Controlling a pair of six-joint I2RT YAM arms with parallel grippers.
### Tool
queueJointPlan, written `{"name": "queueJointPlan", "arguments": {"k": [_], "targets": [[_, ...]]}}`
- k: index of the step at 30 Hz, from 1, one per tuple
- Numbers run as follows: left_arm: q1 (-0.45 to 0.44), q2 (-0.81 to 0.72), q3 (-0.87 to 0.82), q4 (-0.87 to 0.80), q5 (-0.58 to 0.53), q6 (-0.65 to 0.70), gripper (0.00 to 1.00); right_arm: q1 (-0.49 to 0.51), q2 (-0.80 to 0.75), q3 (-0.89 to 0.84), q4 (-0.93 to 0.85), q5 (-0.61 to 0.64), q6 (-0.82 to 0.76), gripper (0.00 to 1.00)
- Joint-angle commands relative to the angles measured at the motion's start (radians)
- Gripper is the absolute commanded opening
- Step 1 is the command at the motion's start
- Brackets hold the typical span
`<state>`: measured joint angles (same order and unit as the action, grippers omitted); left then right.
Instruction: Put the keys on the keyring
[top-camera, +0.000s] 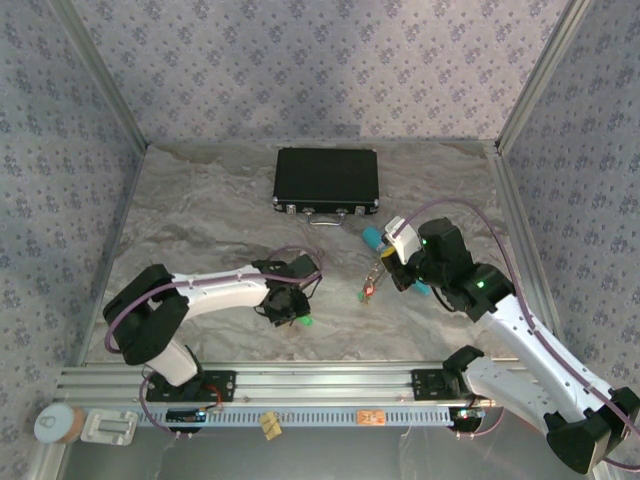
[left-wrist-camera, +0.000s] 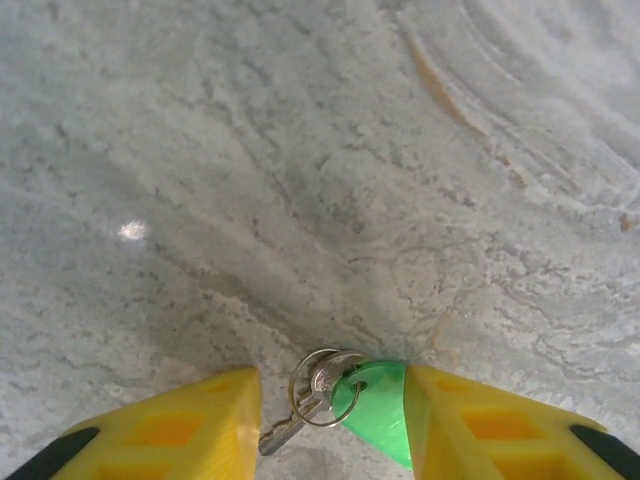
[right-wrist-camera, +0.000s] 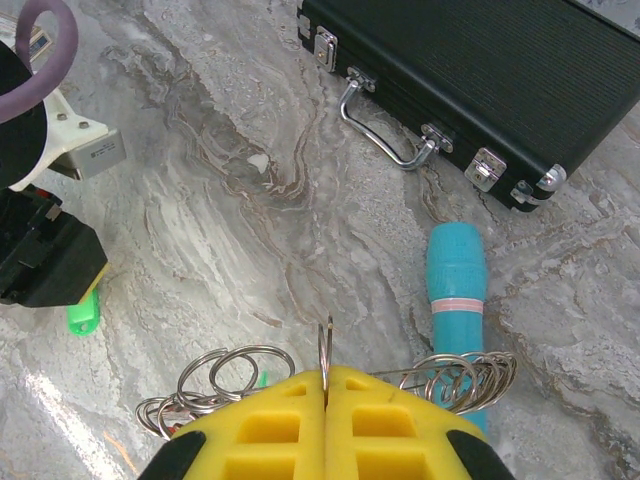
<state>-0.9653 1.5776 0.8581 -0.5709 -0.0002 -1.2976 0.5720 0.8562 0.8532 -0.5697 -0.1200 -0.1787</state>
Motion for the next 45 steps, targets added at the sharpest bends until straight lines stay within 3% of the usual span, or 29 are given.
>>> {"name": "queueJointPlan", "arguments": {"k": [1, 18, 34, 38, 45], "targets": [[0.011, -0.021, -0.006, 0.013, 0.005, -0.039, 0.34, 0.006, -0.013, 0.005, 0.019, -0.011, 0.015, 0.0], [0.017, -0.005, 0.005, 0.042, -0.01, -0.04, 0.15, 0.006, -0.014, 0.004, 0.019, -0.015, 0.016, 0.0], [0.007, -0.049, 0.06, -0.045, -0.079, 0.046, 0.05, 0.007, -0.009, 0.006, 0.02, -0.019, 0.015, 0.0], [-0.016, -0.091, 0.08, -0.034, -0.123, 0.189, 0.01, 0.008, -0.003, 0.008, 0.025, -0.029, 0.016, 0.0], [-0.03, -0.305, 0.0, 0.215, -0.064, 0.743, 0.0, 0.037, -0.001, -0.019, 0.058, -0.109, -0.022, 0.0]]}}
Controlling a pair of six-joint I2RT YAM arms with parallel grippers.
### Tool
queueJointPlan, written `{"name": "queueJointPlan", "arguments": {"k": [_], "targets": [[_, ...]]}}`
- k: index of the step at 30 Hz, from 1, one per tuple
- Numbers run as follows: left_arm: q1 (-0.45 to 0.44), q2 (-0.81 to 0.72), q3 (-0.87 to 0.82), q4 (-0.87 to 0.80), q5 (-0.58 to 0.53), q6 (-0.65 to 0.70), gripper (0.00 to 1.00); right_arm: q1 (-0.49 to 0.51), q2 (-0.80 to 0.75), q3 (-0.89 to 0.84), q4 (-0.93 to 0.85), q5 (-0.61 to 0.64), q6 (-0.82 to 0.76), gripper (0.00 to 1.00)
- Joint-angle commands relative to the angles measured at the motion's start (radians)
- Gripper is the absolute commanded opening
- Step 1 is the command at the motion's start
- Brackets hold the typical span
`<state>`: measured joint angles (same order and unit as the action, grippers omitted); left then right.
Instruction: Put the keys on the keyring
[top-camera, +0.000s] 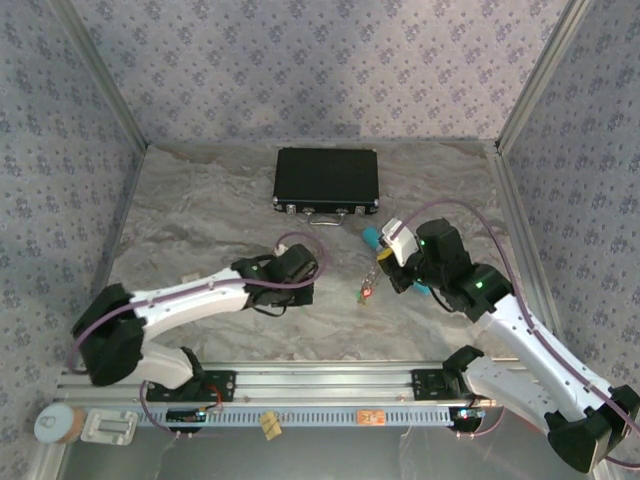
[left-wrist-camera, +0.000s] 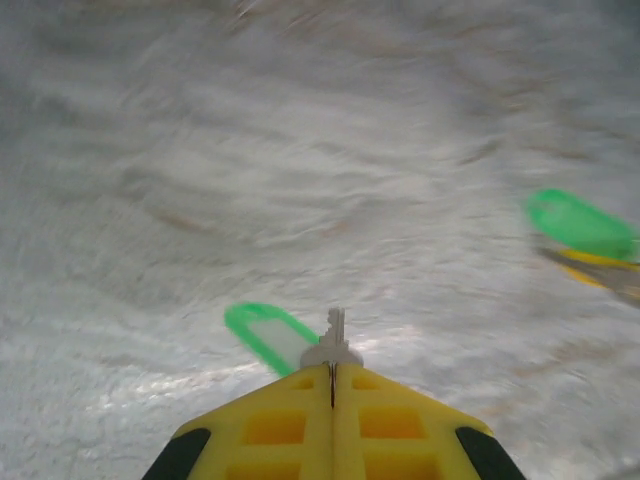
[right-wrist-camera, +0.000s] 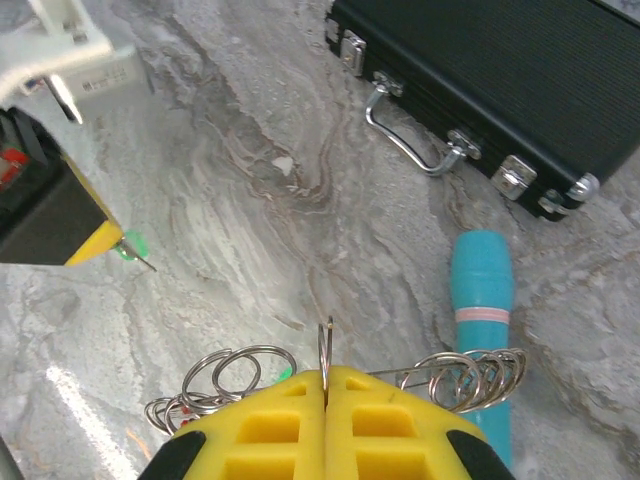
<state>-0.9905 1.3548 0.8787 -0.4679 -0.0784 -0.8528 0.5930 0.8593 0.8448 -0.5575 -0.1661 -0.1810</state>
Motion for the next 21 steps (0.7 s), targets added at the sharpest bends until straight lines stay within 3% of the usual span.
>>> {"name": "queueJointPlan", "arguments": {"k": [1, 4, 9, 14, 21], "targets": [[-0.004, -0.119, -0.022, 0.122, 0.014, 0.387, 0.0, 0.027, -0.005, -0.016, 0.051, -0.076, -0.035, 0.0], [0.002, -0.23, -0.049, 0.152, 0.052, 0.632, 0.0, 0.072, -0.002, -0.024, 0.062, -0.118, -0.099, 0.0], [0.041, -0.433, -0.182, 0.251, 0.23, 0.973, 0.0, 0.128, 0.02, -0.044, 0.095, -0.209, -0.174, 0.0], [0.132, -0.563, -0.273, 0.332, 0.399, 1.144, 0.0, 0.151, 0.061, -0.052, 0.144, -0.339, -0.194, 0.0], [0.141, -0.594, -0.301, 0.377, 0.449, 1.406, 0.0, 0.166, 0.134, -0.044, 0.203, -0.464, -0.206, 0.0]]}}
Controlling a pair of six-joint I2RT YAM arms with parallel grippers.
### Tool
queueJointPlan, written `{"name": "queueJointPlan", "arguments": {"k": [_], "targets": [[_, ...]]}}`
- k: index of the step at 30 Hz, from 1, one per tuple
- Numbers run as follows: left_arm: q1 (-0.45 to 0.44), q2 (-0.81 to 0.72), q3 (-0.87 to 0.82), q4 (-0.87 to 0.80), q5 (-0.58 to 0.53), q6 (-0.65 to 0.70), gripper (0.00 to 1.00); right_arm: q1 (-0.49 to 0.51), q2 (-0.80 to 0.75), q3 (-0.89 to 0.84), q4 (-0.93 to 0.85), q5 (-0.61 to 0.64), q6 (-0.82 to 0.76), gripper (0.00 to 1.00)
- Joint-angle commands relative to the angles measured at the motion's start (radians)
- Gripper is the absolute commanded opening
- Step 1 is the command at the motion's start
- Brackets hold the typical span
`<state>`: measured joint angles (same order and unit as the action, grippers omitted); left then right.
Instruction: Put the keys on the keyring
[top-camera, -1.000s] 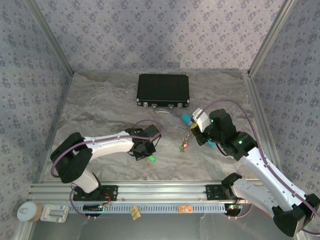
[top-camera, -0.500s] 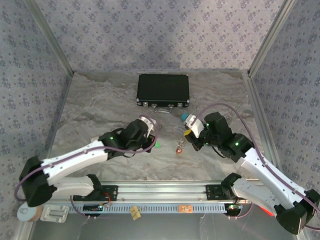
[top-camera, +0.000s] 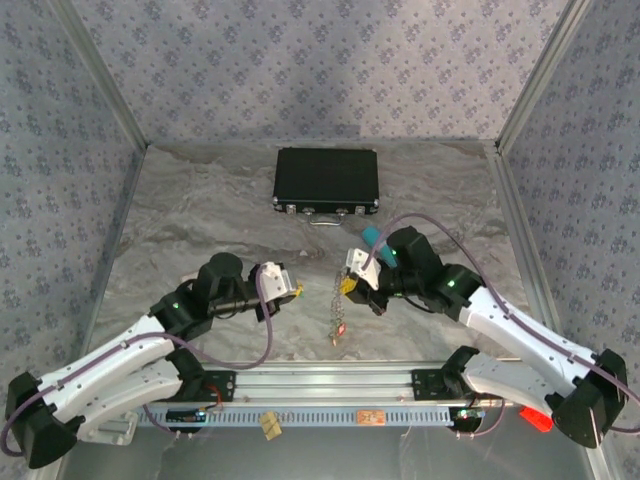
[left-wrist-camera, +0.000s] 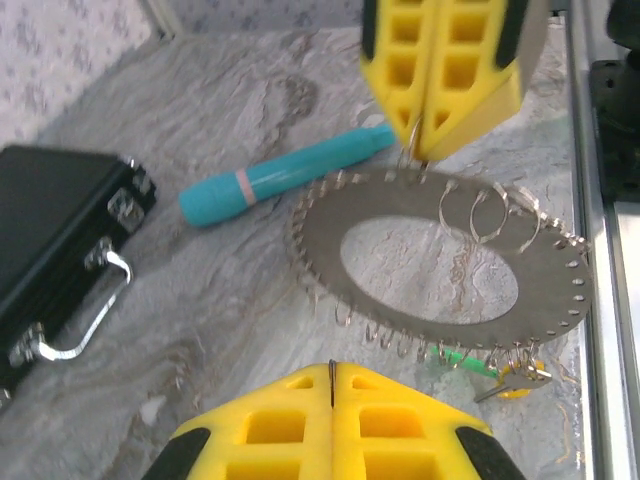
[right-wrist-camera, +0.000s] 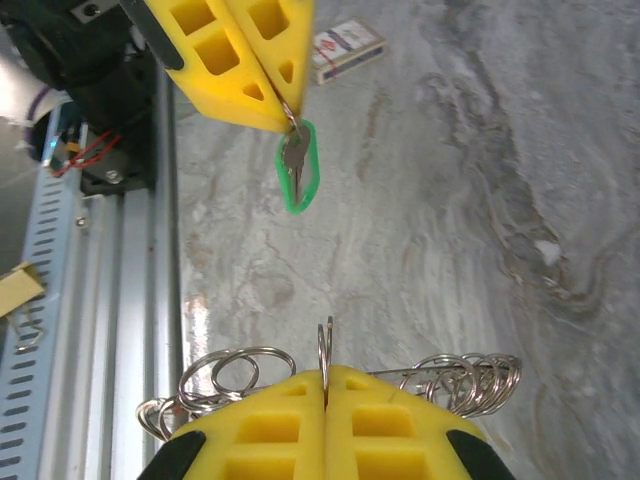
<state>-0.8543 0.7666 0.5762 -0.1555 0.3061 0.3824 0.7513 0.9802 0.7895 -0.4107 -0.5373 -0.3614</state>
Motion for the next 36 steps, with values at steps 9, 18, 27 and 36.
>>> {"name": "queueJointPlan", "arguments": {"k": [9, 18, 27, 36], "targets": [[0.004, 0.065, 0.057, 0.017, 0.103, 0.389, 0.0, 0.01, 0.103, 0.062, 0.052, -0.153, -0.067, 0.0], [0.004, 0.088, 0.054, 0.079, 0.149, 0.459, 0.0, 0.018, 0.178, 0.116, 0.028, -0.228, -0.101, 0.0], [-0.008, 0.087, 0.059, 0.077, 0.136, 0.495, 0.0, 0.027, 0.216, 0.139, 0.024, -0.247, -0.112, 0.0], [-0.029, 0.093, 0.073, 0.055, 0.119, 0.525, 0.0, 0.028, 0.239, 0.153, 0.024, -0.233, -0.113, 0.0]]}}
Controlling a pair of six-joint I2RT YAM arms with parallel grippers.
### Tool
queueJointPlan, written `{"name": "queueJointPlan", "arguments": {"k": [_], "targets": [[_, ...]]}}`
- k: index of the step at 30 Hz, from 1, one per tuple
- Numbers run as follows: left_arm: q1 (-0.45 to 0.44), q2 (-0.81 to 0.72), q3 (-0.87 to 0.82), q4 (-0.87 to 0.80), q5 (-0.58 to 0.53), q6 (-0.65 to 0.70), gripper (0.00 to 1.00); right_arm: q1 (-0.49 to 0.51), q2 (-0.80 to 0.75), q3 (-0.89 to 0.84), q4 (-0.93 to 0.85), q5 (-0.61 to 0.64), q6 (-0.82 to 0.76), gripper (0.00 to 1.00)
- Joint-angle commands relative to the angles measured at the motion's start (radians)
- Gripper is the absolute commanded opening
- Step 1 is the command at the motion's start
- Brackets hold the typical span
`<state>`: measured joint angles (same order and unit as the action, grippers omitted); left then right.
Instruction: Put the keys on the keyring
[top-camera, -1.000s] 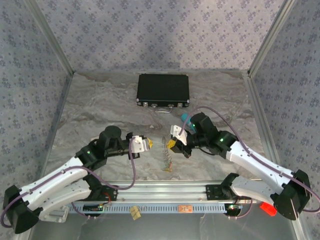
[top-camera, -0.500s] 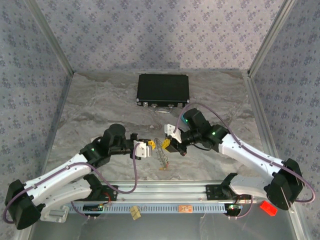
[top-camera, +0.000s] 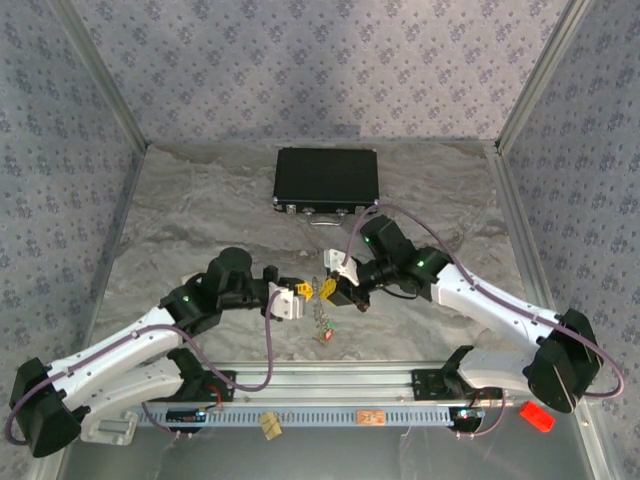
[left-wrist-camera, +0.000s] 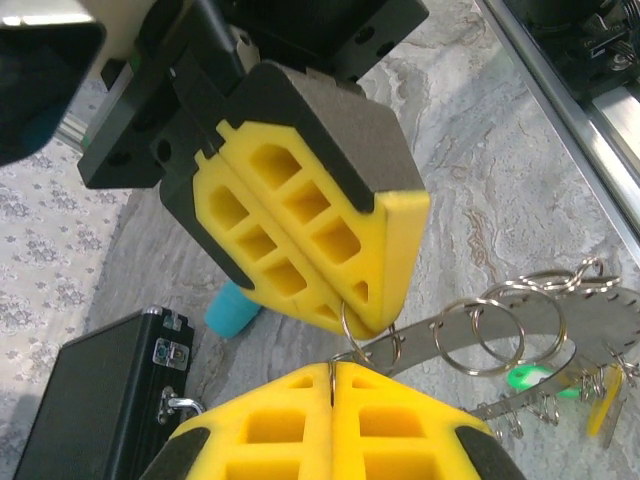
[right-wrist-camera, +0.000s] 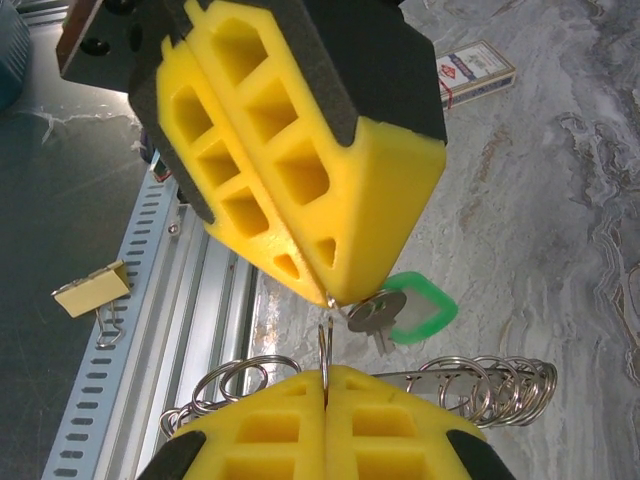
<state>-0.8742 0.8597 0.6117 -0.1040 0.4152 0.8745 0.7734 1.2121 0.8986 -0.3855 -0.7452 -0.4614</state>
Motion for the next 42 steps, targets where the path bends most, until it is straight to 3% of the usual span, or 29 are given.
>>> {"name": "queueJointPlan", "arguments": {"k": [1, 27, 38, 42], "targets": [[-0.011, 0.0, 0.038, -0.001, 0.008, 0.035, 0.0, 0.006, 0.009, 0.045, -0.001, -0.021, -0.014, 0.0], [-0.037, -0.003, 0.037, -0.054, -0.038, 0.089, 0.0, -0.015, 0.0, 0.044, 0.023, 0.001, 0.028, 0.0], [-0.045, -0.035, 0.018, -0.057, -0.071, 0.066, 0.38, -0.017, -0.031, 0.022, 0.07, 0.021, 0.056, 0.0], [-0.044, -0.065, 0.012, -0.01, -0.142, -0.066, 0.49, -0.016, -0.039, 0.014, 0.074, 0.031, 0.045, 0.0]]}}
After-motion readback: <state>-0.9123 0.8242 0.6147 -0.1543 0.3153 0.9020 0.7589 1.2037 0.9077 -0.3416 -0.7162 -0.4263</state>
